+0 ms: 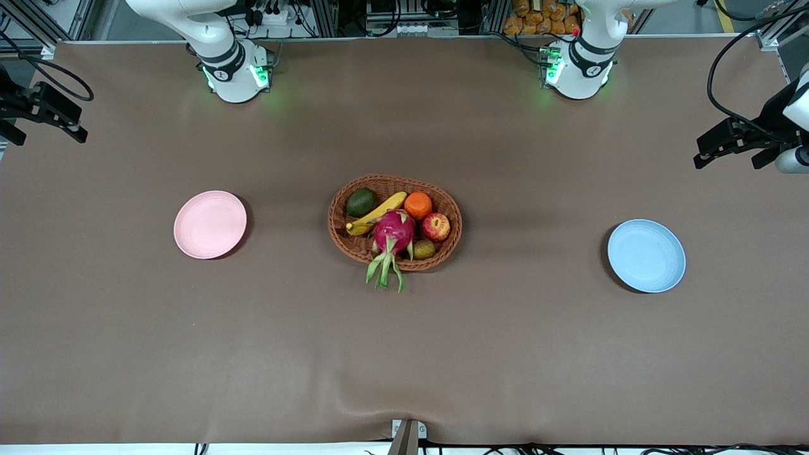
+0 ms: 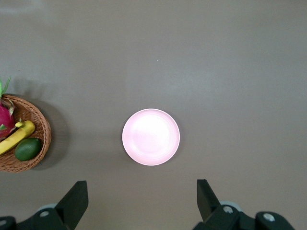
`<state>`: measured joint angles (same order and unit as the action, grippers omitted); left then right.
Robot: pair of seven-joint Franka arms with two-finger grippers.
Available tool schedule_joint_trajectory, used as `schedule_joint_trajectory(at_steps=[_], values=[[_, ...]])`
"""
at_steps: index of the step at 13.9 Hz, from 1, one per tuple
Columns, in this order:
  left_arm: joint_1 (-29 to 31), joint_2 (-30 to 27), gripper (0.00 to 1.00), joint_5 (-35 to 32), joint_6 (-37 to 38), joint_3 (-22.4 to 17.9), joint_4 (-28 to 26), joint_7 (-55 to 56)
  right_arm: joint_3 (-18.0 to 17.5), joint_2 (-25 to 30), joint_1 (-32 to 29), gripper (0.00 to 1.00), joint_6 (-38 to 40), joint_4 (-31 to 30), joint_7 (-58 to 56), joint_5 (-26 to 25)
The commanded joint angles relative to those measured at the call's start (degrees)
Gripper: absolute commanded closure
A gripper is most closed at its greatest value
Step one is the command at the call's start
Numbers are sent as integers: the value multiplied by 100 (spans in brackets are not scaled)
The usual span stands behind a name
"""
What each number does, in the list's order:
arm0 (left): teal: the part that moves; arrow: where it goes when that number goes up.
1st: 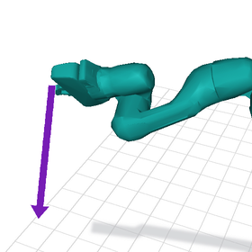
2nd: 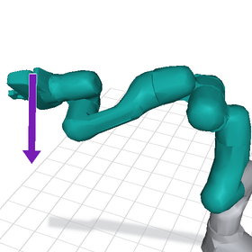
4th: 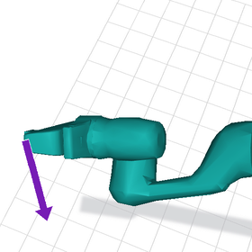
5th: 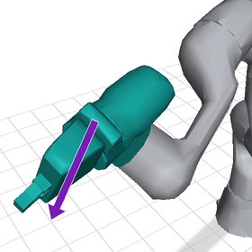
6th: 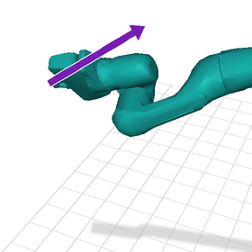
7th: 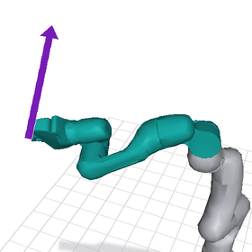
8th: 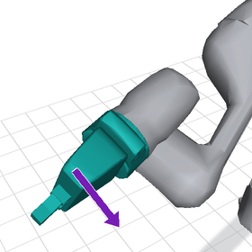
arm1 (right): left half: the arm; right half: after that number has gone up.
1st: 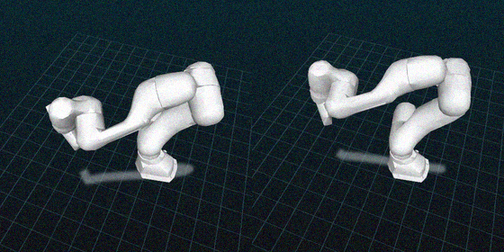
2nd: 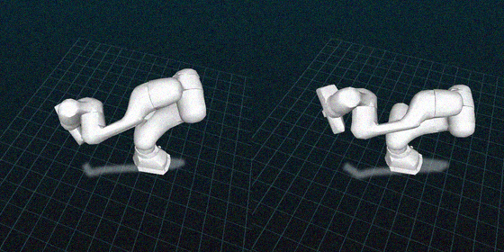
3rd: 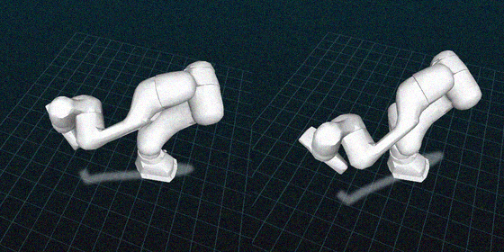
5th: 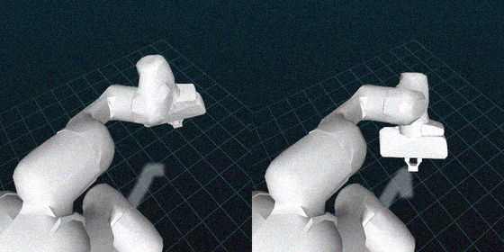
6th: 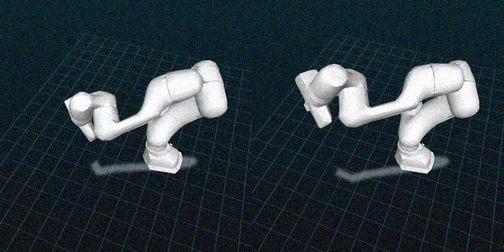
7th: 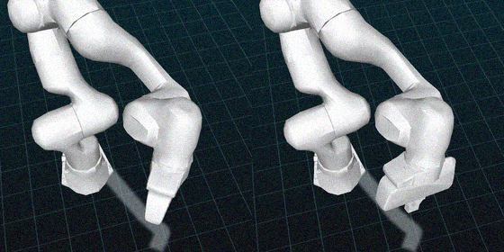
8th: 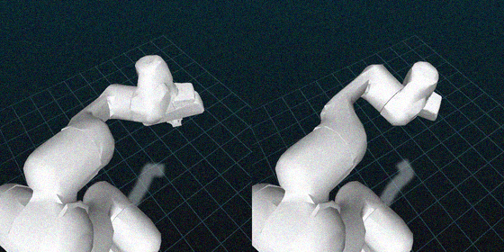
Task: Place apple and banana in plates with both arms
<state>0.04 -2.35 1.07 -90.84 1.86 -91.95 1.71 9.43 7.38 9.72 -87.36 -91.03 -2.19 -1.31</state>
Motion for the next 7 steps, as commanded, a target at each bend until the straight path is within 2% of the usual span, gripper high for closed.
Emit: schedule_joint_trajectory(at_steps=[1,7], values=[[31,147,0,51,120,16,125,-56,6,44,12,0,9,41,44,-10],[-136,234,0,51,155,69,107,-4,-3,9,29,0,8,33,52,-1]])
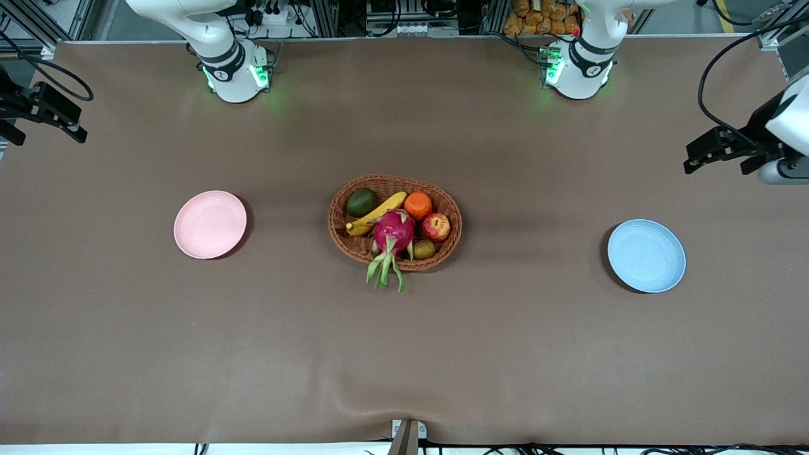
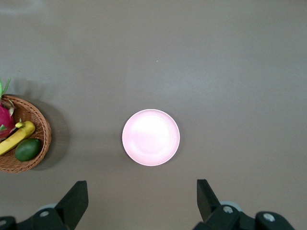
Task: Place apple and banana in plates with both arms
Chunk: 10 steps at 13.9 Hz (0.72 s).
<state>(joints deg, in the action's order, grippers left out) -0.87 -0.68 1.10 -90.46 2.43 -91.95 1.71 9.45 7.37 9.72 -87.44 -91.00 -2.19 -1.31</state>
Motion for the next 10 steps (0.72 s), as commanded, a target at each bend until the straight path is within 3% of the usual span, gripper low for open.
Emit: schedule_joint_trajectory(at_steps=[1,10], values=[[-45,103,0,57,116,21,107,-21,-22,1,56,0,17,30,52,-1],[-677,840,0,355,-59,214,134,796,-13,-174,555,0,-54,12,149,8]])
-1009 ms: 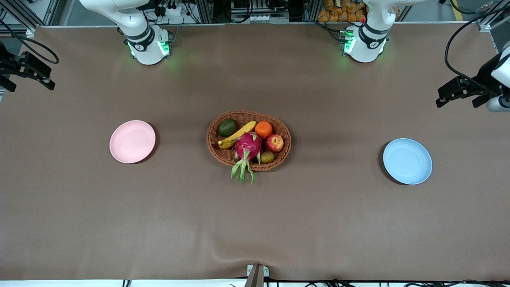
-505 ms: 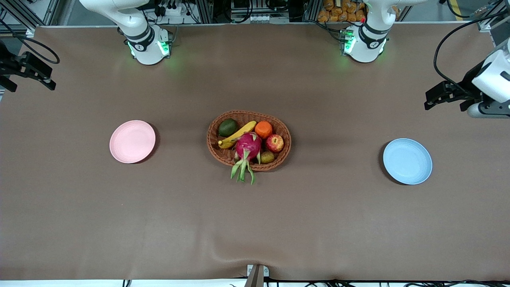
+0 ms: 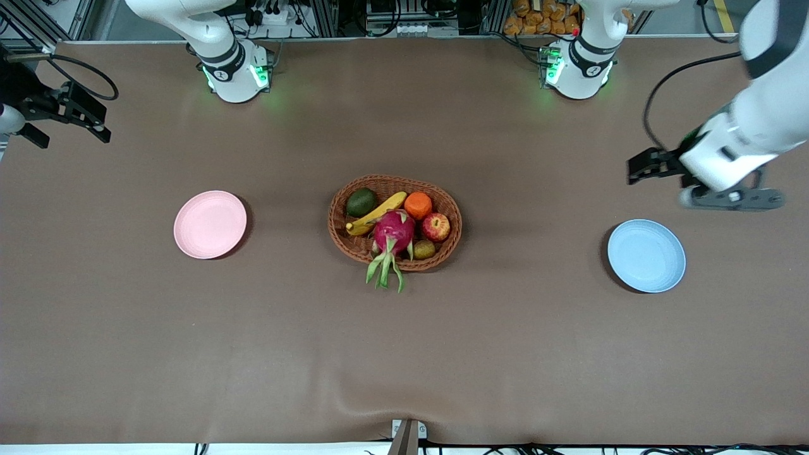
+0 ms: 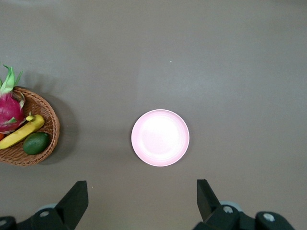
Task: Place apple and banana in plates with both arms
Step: 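Move the left gripper to the red apple while the right gripper approaches the basket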
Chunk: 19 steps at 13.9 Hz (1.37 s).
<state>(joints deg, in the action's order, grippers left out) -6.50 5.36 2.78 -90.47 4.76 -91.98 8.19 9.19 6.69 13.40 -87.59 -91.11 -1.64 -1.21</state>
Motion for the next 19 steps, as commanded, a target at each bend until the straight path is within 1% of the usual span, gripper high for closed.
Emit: schedule_joint_trajectory(at_steps=[1,3,4,6,8,10,11,13,14,16,19], values=[[-114,359,0,414,-162,-19,128,191,13,-185,381,0,-39,14,355,-2],[-132,640,0,906,-338,-19,128,445,13,-413,925,0,-82,23,1398,-11],[-201,737,0,960,-435,16,128,638,13,-571,1180,0,-135,23,1812,-19],[-552,939,0,961,-681,43,137,1234,13,-843,1489,0,-424,23,2438,-11],[-991,1255,0,961,-1067,43,146,1902,21,-1125,1779,0,-644,23,3114,-19],[-1352,1493,0,908,-1375,34,155,2396,13,-1318,1920,0,-776,5,3529,-19],[-1397,1607,0,934,-1411,43,163,2441,13,-1459,1999,0,-812,5,3783,-19],[-1415,1809,0,1196,-1577,51,163,2468,13,-1740,2227,0,-987,-4,4546,-19],[-1546,1889,0,1311,-1735,43,155,2520,21,-1854,2281,0,-1040,-4,4785,-19],[-1739,2056,0,1277,-1850,34,155,2748,13,-1926,2273,0,-1093,-4,4840,-19],[-1942,2302,0,1277,-2245,34,155,3073,21,-1987,2255,0,-1120,-4,4849,-19]])
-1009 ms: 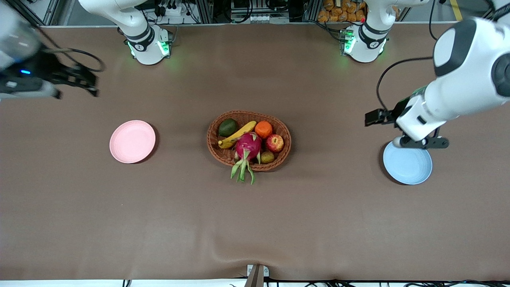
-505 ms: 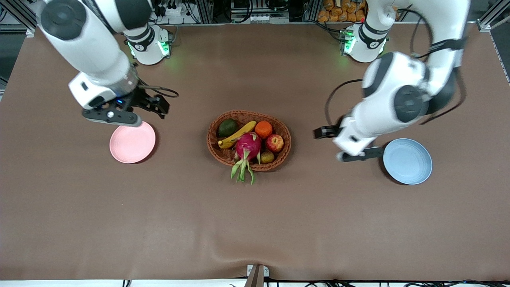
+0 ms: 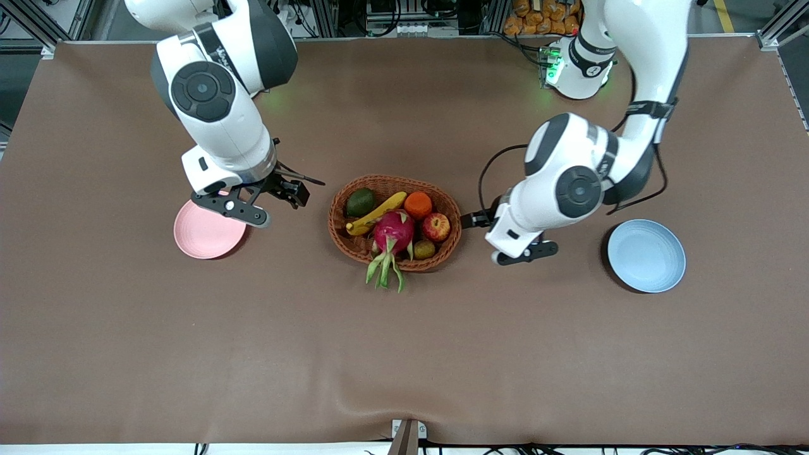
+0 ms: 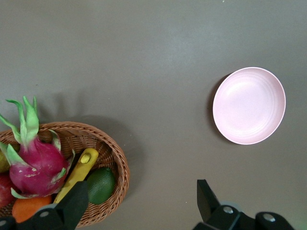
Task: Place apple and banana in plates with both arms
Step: 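Move the left gripper to the red apple while the right gripper approaches the basket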
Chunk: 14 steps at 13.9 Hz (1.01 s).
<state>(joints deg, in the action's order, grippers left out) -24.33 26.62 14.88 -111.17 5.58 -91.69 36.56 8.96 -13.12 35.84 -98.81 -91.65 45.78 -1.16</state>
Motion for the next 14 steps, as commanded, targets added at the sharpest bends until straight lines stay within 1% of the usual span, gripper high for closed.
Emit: schedule_joint_trajectory(at_steps=[1,6,9,11,14], values=[[-185,264,0,77,-237,-48,134,299,45,-24,-7,0,-16,51,107,-25],[-554,703,0,112,-860,-39,134,711,45,-24,-68,0,-104,69,98,-25],[-660,958,0,121,-1195,-39,143,870,54,-6,-77,0,-25,42,107,-25],[-739,1090,0,112,-1292,-39,143,870,54,29,-77,0,2,-63,115,-25],[-871,1161,0,103,-1372,-48,143,879,54,29,-77,0,-24,-46,115,-25]])
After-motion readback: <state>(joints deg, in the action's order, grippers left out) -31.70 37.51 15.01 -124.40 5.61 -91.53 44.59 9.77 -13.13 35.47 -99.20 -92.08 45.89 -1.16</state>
